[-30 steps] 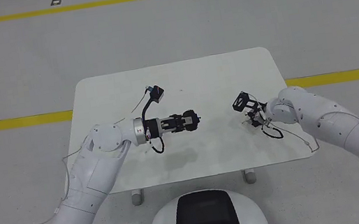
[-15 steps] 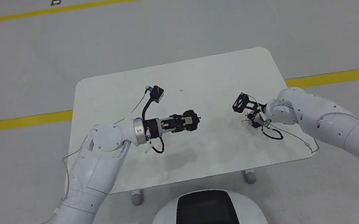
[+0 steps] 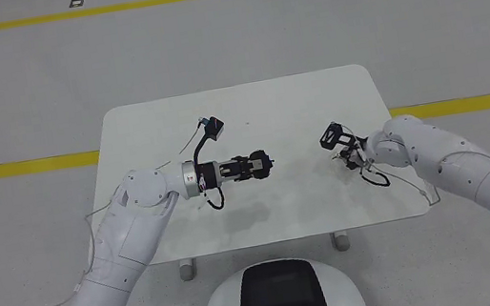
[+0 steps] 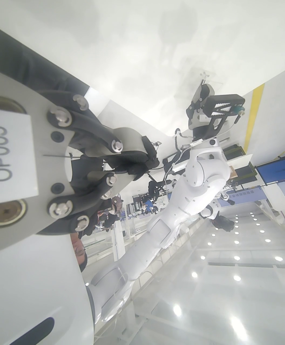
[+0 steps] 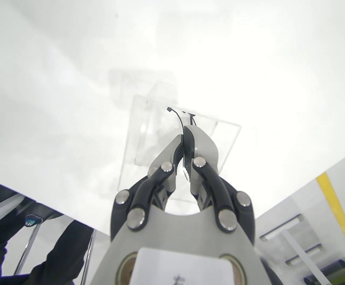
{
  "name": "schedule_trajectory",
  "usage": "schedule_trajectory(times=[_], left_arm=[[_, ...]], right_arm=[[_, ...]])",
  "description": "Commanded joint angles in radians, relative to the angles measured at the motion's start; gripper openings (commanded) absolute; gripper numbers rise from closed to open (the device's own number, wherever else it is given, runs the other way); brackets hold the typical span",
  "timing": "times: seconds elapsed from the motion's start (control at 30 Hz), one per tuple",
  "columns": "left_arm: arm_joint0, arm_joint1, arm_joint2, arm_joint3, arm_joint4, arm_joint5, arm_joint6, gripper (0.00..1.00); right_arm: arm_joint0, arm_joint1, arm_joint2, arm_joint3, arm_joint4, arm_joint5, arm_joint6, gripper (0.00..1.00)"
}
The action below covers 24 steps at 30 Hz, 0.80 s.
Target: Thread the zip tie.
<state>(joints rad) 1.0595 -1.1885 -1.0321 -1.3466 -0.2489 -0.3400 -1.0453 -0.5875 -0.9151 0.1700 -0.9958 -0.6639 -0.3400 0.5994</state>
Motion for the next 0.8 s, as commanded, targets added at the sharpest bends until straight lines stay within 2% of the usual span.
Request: schedule_trajectory(times=[0.0, 0.3, 0.57, 0.67, 0.77], left_arm=[[0.000, 0.000, 0.000, 0.000, 0.000, 0.000, 0.000, 0.00], [0.000, 0.000, 0.000, 0.000, 0.000, 0.000, 0.000, 0.00], [0.000, 0.000, 0.000, 0.000, 0.000, 0.000, 0.000, 0.00], [0.000, 0.000, 0.000, 0.000, 0.000, 0.000, 0.000, 0.00], [0.000, 0.000, 0.000, 0.000, 0.000, 0.000, 0.000, 0.00]], right_arm=[[0.003, 0.015, 0.000, -0.017, -0.006, 0.000, -0.016, 0.00], [0.010, 0.099, 0.000, -0.132, -0.005, 0.000, -0.133, 0.00], [0.001, 0.198, 0.000, -0.237, 0.023, 0.000, -0.347, 0.00], [-0.011, 0.225, 0.000, -0.284, 0.061, 0.000, -0.408, 0.00], [-0.021, 0.241, 0.000, -0.314, 0.004, 0.000, -0.356, 0.00]])
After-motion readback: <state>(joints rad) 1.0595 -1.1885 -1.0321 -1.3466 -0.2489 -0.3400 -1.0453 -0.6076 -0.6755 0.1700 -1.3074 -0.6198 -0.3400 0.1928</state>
